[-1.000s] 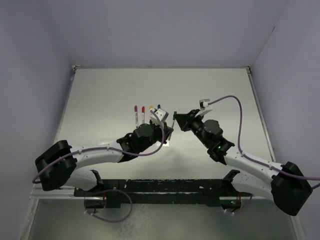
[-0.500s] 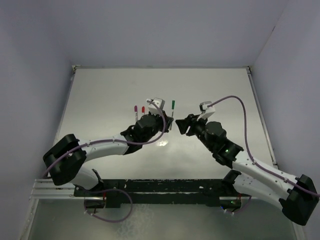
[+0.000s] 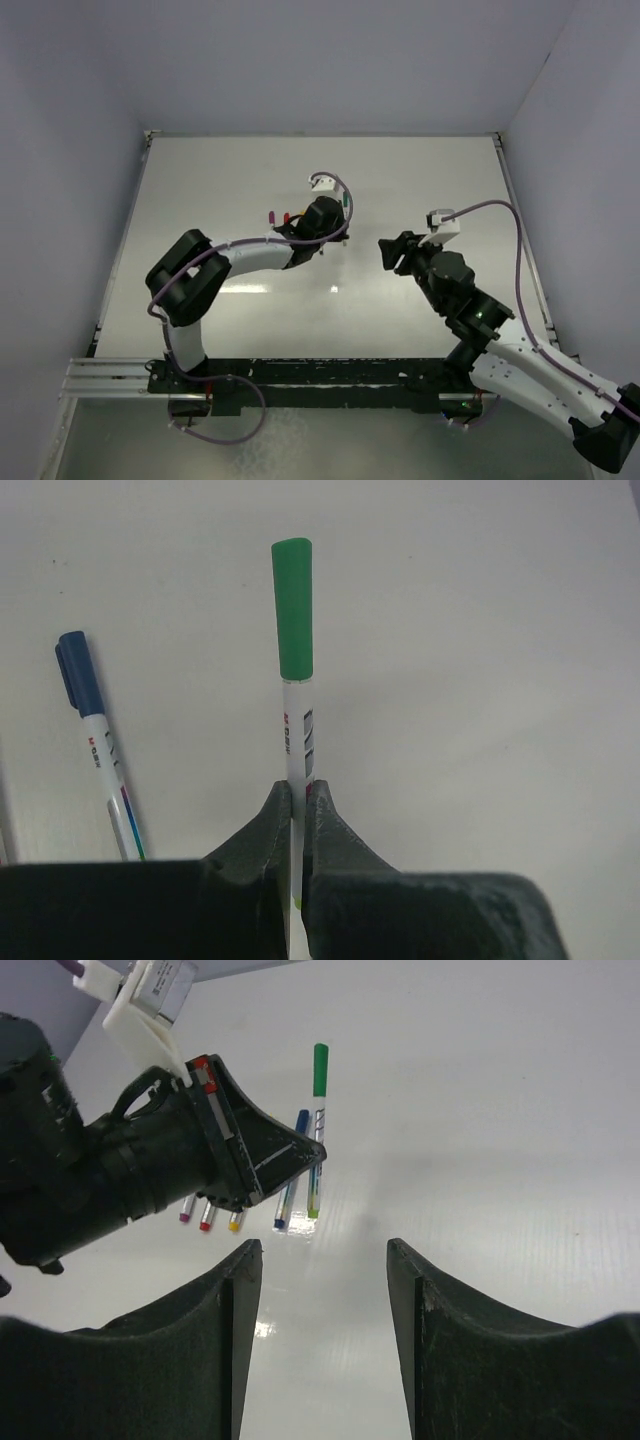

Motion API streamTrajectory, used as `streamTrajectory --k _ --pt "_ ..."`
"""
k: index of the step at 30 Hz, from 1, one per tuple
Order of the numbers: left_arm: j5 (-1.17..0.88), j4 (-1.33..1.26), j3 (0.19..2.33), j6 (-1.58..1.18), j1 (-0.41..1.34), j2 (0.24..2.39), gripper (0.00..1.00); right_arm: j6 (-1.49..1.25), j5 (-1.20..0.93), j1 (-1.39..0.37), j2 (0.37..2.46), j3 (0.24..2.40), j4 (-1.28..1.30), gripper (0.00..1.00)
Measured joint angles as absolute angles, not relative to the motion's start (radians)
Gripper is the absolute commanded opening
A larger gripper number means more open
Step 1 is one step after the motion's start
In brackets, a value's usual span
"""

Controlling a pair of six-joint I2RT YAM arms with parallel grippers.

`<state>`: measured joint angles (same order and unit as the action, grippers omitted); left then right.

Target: Insert the pens into the pen caps

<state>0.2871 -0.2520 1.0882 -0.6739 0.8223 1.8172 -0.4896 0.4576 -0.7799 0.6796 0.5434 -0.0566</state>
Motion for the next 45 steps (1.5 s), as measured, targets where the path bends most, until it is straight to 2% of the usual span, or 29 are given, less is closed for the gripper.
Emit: streamTrajectory --k 6,11,22,26,40,45 --pt "0.283 -0.115 1.195 -0.720 0.773 1.931 0.00 -0.505 0.481 -0.780 0.637 0.540 0.005 0.55" --pt "0.282 -0.011 1.243 -0.726 0.748 1.988 0.04 -0.513 0.481 -0.780 0.635 0.525 0.022 0.55" --pt "0.252 0.049 1.318 -0.726 0.717 2.056 0.27 -0.527 0.480 -0.780 0.649 0.512 0.019 0.55" --pt "0.241 0.052 1.328 -0.740 0.714 2.060 0.32 -0.532 0.480 -0.780 0.650 0.500 0.017 0.55" --pt "0.210 0.057 1.333 -0.725 0.714 2.057 0.33 -0.532 0.480 -0.780 0.654 0.498 0.004 0.55" --pt "0.193 0.080 1.330 -0.692 0.714 1.997 0.36 -0.532 0.511 -0.780 0.641 0.486 0.003 0.55"
